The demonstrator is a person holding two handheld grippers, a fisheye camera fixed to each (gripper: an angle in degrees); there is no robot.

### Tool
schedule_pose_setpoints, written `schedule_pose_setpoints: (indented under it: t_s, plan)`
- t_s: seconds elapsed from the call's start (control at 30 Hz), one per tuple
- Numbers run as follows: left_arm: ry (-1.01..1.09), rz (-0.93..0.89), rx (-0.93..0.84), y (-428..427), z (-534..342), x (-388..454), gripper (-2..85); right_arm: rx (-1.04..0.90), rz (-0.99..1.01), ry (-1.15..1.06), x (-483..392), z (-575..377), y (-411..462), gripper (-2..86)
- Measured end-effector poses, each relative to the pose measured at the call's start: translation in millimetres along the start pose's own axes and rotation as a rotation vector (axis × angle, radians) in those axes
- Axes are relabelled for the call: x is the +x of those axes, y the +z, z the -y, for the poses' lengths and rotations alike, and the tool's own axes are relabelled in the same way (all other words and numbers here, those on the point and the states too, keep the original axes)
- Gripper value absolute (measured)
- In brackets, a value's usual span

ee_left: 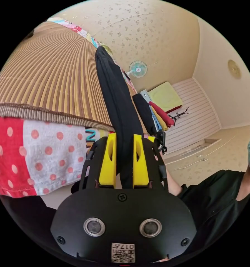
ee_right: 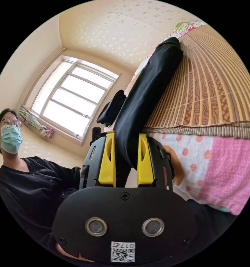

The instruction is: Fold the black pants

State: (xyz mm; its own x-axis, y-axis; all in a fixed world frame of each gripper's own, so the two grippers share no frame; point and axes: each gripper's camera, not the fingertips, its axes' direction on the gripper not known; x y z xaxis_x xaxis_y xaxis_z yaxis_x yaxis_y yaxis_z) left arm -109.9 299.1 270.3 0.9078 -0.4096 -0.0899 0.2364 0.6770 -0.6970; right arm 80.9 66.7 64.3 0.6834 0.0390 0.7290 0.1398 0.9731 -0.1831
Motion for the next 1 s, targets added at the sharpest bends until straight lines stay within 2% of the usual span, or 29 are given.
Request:
schedule_pose_setpoints:
  t_s: [0.17,0.3,0.47,0.57,0.77,0.87,1.0]
  plan:
    - [0.128,-0.027,-0.217,14.6,6.8,10.4,6.1,-0.072,-0.118,-0.088,-23.0,-1.7,-6.6,6.5]
    - [0.069,-0.088,-0.128,9.3,-3.7,1.9,7.8,-0.066,-0.149,-0.092,-25.6,-1.8,-8.6,7.1]
    - [0.090,-0.077,0.002,-6.2,-10.5,7.7,10.7,-0.040,0.024,-0.020,-3.3,0.7,-14.5,8.6]
    - [0.090,-0.023,-0.059,7.7,-12.7,12.4,10.3,-0.025,0.165,0.011,10.4,0.4,-14.8,9.5]
    - [0.019,-0.213,-0.036,10.9,-30.7,-4.1,7.3,-0.041,0.139,0.002,4.7,-3.6,-10.1,5.7]
    - [0.119,-0.263,0.001,-2.4,-42.9,20.9,6.2,-0.010,0.172,-0.061,-12.3,-11.7,-16.5,3.0]
    - [0.319,-0.368,0.066,-42.7,-63.9,96.0,5.4,0.075,0.230,-0.265,-86.0,-31.8,-47.6,1.2]
